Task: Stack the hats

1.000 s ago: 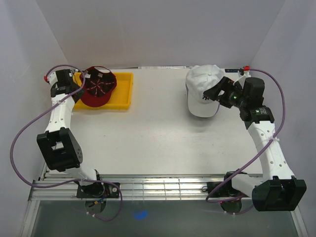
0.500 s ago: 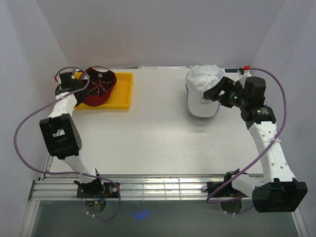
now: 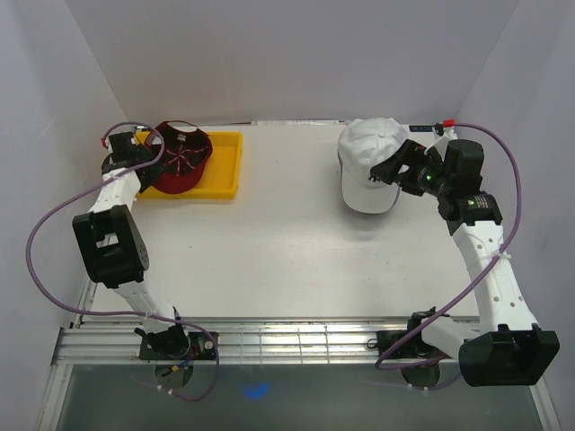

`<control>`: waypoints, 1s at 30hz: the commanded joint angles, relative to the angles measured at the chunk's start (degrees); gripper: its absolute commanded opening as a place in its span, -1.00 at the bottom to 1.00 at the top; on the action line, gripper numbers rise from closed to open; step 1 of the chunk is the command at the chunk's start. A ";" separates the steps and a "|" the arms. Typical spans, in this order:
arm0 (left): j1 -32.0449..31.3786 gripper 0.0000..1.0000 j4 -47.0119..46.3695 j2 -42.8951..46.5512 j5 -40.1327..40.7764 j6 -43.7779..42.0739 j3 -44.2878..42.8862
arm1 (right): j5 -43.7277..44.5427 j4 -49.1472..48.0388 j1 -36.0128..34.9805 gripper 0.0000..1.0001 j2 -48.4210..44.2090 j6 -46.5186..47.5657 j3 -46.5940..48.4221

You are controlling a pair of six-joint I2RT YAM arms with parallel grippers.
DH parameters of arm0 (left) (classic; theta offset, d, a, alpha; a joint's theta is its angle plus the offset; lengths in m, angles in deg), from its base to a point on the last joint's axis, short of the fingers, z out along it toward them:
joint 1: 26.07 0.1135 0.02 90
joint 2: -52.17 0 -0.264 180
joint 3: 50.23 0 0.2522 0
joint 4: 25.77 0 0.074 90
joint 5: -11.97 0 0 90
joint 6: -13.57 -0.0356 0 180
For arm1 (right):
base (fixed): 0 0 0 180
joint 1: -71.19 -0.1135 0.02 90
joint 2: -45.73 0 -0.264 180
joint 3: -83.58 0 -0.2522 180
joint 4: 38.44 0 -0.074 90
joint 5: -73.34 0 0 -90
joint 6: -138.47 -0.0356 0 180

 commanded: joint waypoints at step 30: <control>-10.73 -1.00 5.96 10.54 -2.94 -10.93 -12.71 | -2.06 1.96 -1.63 0.59 1.49 0.70 8.48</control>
